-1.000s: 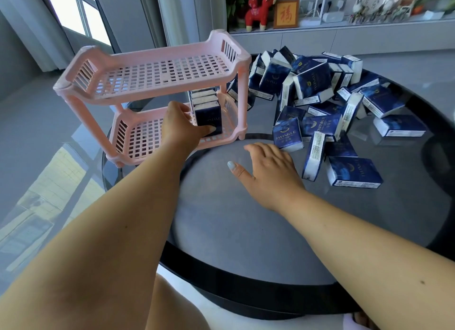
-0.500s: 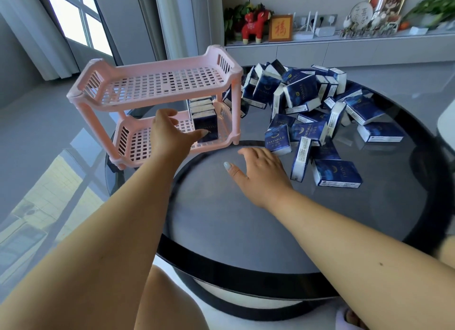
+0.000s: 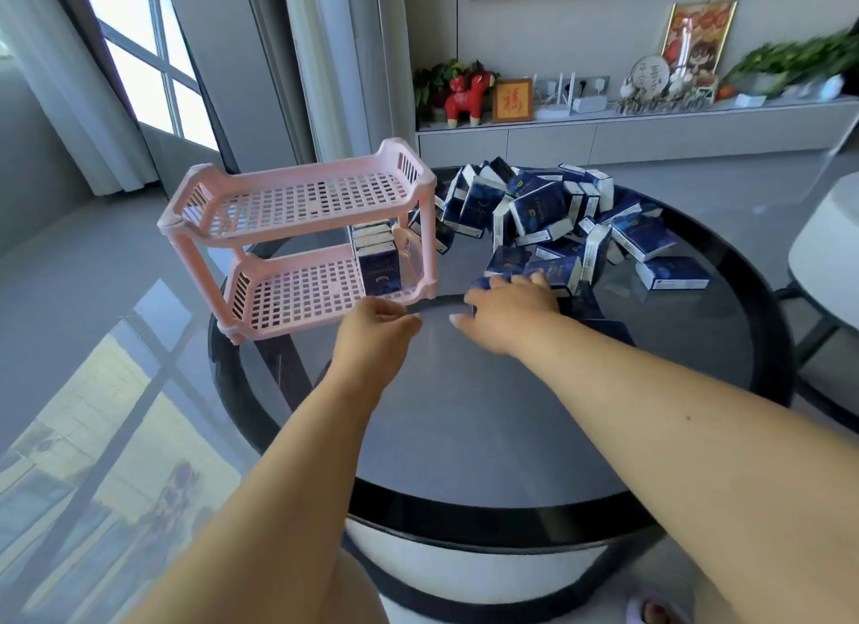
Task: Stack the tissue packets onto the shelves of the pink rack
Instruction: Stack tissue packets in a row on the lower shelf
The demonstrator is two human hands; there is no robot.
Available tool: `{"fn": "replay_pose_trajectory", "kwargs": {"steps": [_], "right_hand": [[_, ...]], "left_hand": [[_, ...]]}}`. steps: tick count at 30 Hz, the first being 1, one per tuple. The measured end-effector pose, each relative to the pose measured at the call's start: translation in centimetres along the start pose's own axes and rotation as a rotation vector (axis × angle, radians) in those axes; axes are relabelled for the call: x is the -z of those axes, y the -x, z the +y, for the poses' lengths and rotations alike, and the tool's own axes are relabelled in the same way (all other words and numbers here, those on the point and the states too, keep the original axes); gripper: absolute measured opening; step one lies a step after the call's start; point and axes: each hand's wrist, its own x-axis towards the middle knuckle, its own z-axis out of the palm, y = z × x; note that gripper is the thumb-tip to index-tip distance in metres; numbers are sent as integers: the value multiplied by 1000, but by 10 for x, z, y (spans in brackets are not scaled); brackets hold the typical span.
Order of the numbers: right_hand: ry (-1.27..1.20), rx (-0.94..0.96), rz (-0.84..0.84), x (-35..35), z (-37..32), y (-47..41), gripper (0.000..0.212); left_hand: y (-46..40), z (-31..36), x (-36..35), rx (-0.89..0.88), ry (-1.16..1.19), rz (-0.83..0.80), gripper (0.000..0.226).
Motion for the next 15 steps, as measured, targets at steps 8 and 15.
{"fn": "replay_pose_trajectory", "kwargs": {"steps": [8,15], "right_hand": [[-265,312,166,-10,-15,37,34],[-1346,111,445,-26,-7,70,33]], "left_hand": [[24,-3,-10,155,149,-113,18],[30,-15,-10,244,215,-68,41]]}}
